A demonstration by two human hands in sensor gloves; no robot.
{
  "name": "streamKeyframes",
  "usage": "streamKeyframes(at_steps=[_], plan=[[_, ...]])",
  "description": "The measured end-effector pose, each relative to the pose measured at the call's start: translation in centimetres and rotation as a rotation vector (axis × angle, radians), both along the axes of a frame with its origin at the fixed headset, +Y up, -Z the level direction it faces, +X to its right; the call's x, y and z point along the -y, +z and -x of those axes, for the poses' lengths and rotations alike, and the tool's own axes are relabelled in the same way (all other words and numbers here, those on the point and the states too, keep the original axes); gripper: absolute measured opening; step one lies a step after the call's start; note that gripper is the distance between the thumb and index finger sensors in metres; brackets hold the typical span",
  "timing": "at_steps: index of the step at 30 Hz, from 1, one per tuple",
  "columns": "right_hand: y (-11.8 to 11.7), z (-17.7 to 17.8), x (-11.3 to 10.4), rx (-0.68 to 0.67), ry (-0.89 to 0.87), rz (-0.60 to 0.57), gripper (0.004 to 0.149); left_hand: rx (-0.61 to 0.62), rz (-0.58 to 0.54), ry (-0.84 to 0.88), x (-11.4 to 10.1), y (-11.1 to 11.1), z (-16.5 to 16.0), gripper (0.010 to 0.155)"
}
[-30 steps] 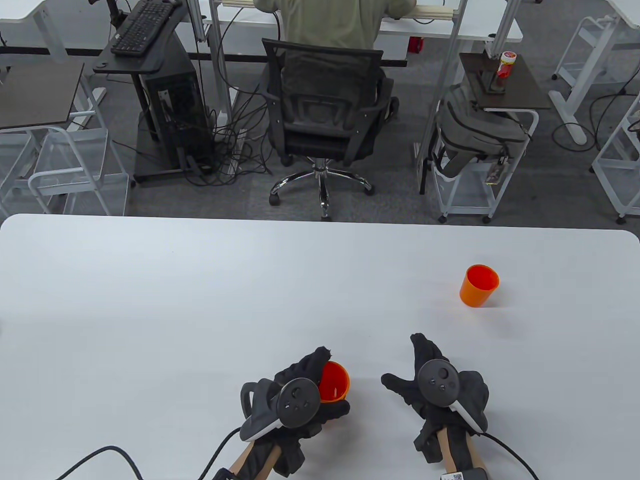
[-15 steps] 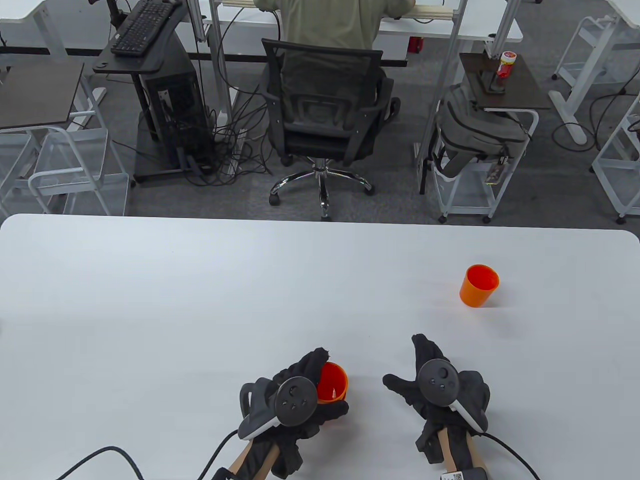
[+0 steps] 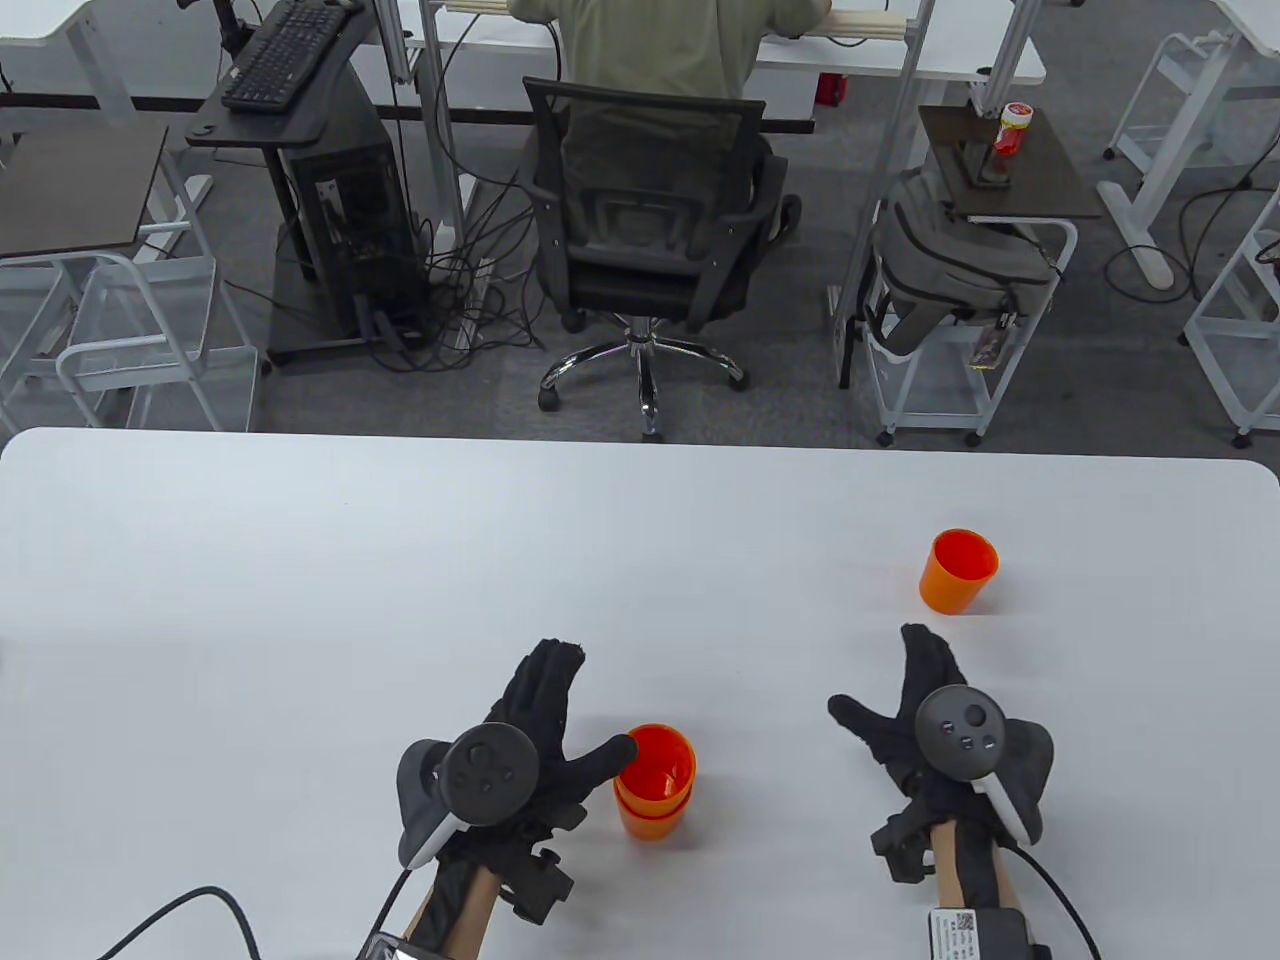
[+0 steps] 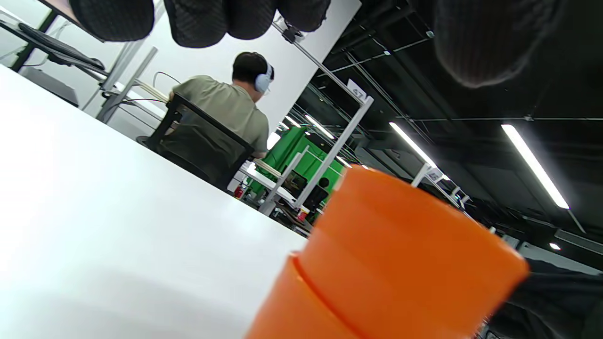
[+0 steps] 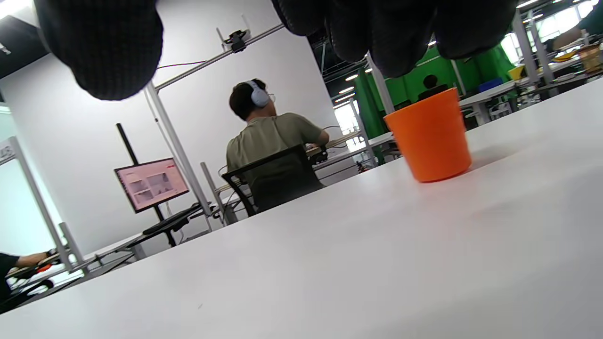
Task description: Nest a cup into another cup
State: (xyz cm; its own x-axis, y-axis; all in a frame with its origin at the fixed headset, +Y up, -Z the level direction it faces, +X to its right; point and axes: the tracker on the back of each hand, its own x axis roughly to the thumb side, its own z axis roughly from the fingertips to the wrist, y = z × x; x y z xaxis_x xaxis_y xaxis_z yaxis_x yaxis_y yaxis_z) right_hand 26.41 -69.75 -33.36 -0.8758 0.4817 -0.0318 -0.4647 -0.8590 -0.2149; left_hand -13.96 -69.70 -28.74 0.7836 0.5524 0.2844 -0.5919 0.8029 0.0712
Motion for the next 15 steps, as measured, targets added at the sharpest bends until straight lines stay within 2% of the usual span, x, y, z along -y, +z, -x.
streamKeyframes(at_steps=[3,8,15], plan=[[-1.9,-2.2,-0.2,0.060,-0.053,0.019,0.106,-0.024,0.024,0.004,0.4,-0.3,0.8,0.103],[-6.6,-5.3,0.2,0.135,-0.098,0.087,0.108,-0.046,0.038,0.012,0.8,-0.6,1.4,0.103],[-11.9,-7.0,1.7,0.248,-0.122,0.155,0.109,-0.065,0.041,0.005,0.9,-0.7,1.9,0.103]])
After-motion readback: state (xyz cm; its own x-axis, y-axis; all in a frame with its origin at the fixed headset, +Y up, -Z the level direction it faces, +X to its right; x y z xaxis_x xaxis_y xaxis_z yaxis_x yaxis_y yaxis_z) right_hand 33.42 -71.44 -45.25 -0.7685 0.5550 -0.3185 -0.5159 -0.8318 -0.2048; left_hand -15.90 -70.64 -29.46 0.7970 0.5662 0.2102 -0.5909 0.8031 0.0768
